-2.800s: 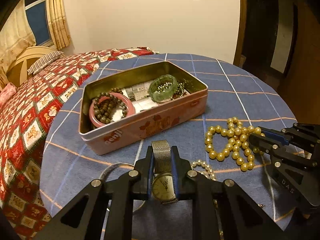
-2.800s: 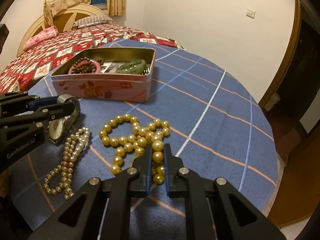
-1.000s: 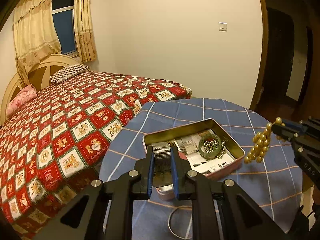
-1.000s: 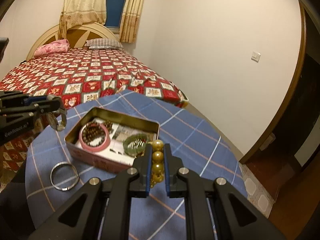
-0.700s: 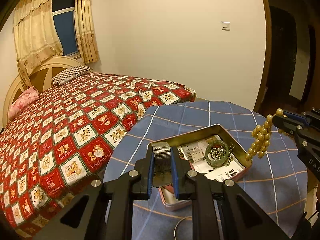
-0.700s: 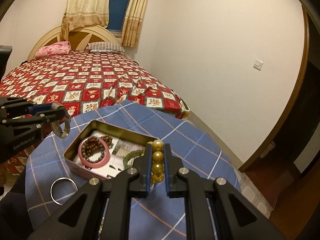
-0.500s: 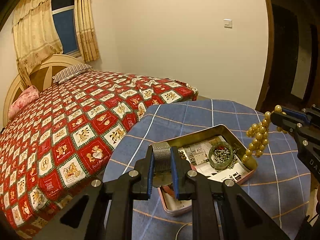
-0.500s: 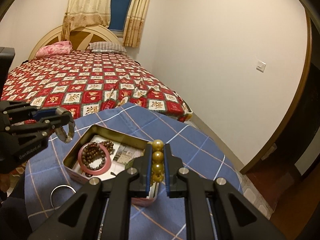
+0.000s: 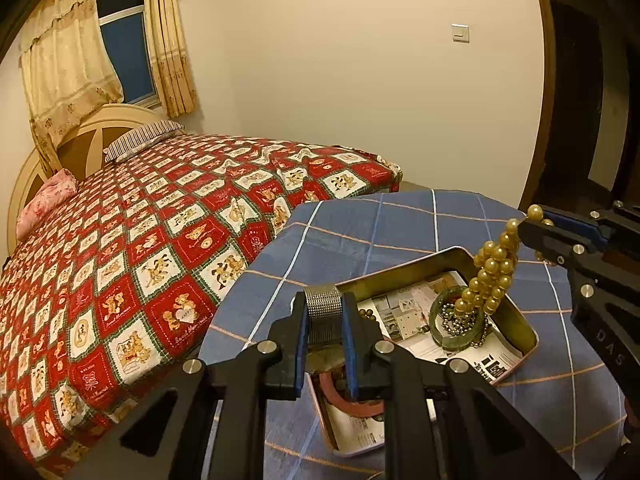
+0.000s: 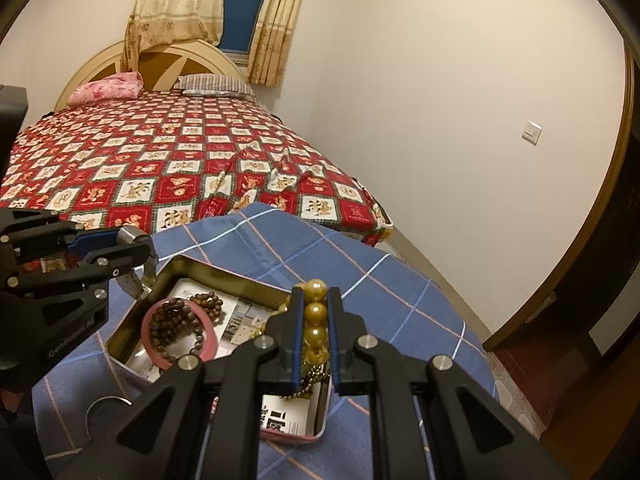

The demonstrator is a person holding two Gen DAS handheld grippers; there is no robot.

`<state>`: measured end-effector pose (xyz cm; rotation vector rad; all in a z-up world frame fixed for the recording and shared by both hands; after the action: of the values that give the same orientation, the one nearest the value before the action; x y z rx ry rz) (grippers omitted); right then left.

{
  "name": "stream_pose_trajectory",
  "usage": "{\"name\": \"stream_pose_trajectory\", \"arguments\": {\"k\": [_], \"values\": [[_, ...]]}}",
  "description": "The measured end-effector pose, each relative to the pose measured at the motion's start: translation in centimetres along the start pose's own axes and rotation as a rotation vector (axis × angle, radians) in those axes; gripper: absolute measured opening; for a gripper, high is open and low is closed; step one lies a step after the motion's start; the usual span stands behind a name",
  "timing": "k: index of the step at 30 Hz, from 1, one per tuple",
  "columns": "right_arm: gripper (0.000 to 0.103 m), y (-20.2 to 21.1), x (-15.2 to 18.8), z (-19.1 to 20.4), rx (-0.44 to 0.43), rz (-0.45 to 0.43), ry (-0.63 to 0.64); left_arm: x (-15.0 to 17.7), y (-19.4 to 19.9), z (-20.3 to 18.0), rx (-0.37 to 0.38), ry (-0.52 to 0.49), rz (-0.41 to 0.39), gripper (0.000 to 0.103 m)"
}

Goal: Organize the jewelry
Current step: 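Lift and carry the watch and gold bead strand with both grippers over the tin, then open both grippers to drop the watch and gold strand into the tin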

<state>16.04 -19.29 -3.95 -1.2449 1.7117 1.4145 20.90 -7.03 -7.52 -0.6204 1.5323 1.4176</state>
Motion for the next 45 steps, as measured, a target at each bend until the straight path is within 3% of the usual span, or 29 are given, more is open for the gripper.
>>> {"name": "stream_pose_trajectory", "arguments": {"k": [21, 45], "values": [[0.012, -4.2, 1.6, -0.1, 0.005, 0.096, 0.018, 1.1, -3.4, -0.6, -0.006, -0.013, 0.071, 0.015], [0.013, -5.7, 2.8, 0.4, -0.010, 0.146, 0.012, 2.1, -4.5, -0.6, -0.015, -0.027, 0.099, 0.016]]}}
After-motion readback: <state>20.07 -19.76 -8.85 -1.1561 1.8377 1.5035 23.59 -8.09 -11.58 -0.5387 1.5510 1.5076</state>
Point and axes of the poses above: each gripper's, at about its wrist camera, not at the fingertips, and y roughly against the way its jaws point, z to its left, x to its underside, the point moved 3 cm from there along -y, roughly the way its jaws point, and after that the axes turned 9 degrees about -z, right-handed, at the moved point
